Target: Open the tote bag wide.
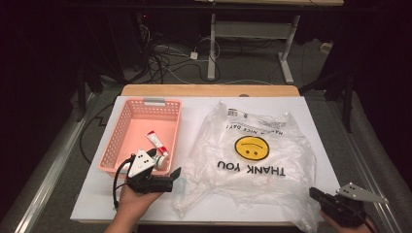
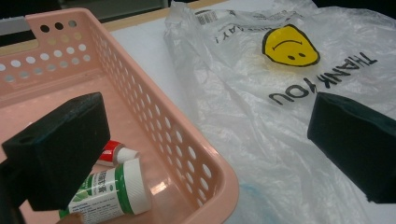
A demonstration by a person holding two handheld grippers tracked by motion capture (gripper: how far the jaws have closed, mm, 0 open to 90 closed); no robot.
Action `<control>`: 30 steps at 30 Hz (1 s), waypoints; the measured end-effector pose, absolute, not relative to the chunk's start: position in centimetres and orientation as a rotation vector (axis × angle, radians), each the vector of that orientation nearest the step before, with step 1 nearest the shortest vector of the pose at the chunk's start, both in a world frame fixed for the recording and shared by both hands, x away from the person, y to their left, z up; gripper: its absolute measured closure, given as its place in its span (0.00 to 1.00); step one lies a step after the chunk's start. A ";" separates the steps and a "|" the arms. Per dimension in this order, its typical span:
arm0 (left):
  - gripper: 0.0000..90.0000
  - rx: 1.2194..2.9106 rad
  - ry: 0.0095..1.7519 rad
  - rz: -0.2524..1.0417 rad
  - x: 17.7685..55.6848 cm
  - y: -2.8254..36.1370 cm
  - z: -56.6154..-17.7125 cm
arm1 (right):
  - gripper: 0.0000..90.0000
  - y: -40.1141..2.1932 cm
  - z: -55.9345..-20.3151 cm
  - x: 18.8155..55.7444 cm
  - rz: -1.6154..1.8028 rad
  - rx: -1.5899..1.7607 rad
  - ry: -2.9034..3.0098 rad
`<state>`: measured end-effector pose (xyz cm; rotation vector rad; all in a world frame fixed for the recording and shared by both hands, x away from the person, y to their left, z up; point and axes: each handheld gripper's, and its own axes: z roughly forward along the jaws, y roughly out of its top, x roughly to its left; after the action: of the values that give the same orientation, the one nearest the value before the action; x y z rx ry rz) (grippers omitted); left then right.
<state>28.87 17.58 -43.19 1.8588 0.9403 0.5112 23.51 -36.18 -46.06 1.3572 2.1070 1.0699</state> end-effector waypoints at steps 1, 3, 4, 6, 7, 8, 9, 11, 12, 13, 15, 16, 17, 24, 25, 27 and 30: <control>0.00 1.859 0.940 0.512 28.9 17.6 -43.2 | 0.97 -36.0 -46.1 23.1 1.078 1.342 2.116; 0.00 1.858 0.940 0.512 28.9 17.5 -43.2 | 0.97 -35.4 -46.1 22.3 1.083 1.324 2.138; 0.00 1.858 0.940 0.513 28.9 17.5 -43.2 | 0.97 -35.1 -46.1 21.8 1.088 1.320 2.144; 0.00 1.855 0.942 0.515 28.9 17.5 -43.2 | 0.96 -34.8 -46.2 21.5 1.094 1.310 2.151; 0.00 1.855 0.944 0.546 28.9 17.5 -43.2 | 0.93 -34.4 -46.2 20.8 1.089 1.298 2.162; 0.00 1.859 0.943 0.546 28.9 17.5 -43.2 | 0.88 -34.3 -46.2 20.7 1.086 1.284 2.165; 0.00 1.859 0.943 0.546 28.9 17.5 -43.2 | 0.81 -34.3 -46.2 20.4 1.091 1.298 2.155; 0.00 1.872 0.934 0.550 29.0 17.4 -43.2 | 0.73 -34.4 -45.7 20.3 1.100 1.278 2.138; 0.00 1.877 0.934 0.563 28.9 17.4 -43.1 | 0.70 -34.5 -45.4 20.4 1.127 1.268 2.125; 0.00 1.879 0.939 0.586 28.9 17.3 -43.0 | 0.67 -34.6 -45.1 20.5 1.149 1.257 2.107; 0.00 1.881 0.932 0.586 28.8 17.2 -42.9 | 0.63 -34.7 -44.4 21.1 1.167 1.231 2.074; 0.00 1.886 0.940 0.576 28.8 17.1 -42.9 | 0.61 -34.8 -44.1 21.5 1.178 1.238 2.061; 0.00 1.896 0.939 0.555 28.8 17.1 -42.9 | 0.59 -35.0 -43.9 22.2 1.183 1.234 2.053; 0.00 1.925 0.948 0.514 28.8 17.2 -43.1 | 0.54 -36.5 -43.4 28.5 1.152 1.273 2.012; 0.00 1.924 0.948 0.514 28.8 17.3 -43.2 | 0.54 -36.5 -43.4 28.5 1.152 1.273 2.012; 0.00 1.918 0.945 0.517 28.6 17.2 -43.2 | 0.52 -36.7 -43.4 31.3 1.138 1.300 2.000; 0.00 1.933 0.876 0.535 28.5 16.8 -42.9 | 0.52 -36.9 -43.4 34.4 1.136 1.334 1.982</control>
<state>28.48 16.84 -42.93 1.9331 0.8760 0.5348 34.39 -36.85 -43.42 1.3342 1.9825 1.1365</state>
